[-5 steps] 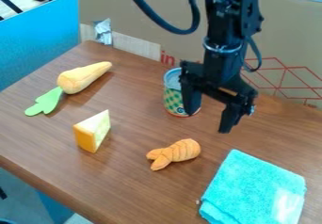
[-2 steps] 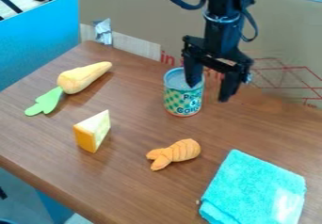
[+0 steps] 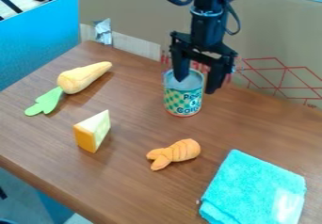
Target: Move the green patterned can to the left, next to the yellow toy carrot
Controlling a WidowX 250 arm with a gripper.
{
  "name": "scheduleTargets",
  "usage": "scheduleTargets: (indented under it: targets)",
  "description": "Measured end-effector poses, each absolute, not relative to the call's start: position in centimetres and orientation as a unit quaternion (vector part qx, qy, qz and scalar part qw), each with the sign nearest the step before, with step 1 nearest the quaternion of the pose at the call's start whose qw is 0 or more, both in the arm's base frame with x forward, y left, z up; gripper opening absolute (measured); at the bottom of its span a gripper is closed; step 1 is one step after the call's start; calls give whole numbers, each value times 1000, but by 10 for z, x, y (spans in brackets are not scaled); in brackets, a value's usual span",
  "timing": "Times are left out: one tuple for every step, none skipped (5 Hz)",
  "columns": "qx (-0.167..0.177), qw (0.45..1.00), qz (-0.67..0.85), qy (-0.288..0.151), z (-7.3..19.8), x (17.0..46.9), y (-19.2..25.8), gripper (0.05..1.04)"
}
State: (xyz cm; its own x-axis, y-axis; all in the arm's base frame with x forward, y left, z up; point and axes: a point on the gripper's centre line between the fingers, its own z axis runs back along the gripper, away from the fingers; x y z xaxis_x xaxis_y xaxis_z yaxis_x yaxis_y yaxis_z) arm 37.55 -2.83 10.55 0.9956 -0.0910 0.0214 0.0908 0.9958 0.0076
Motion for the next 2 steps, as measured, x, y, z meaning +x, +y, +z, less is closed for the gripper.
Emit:
scheduleTargets:
  targets:
    - [4, 999, -46, -4, 99, 383, -24, 1007]
    - [18, 999, -42, 4, 86, 389, -21, 1007]
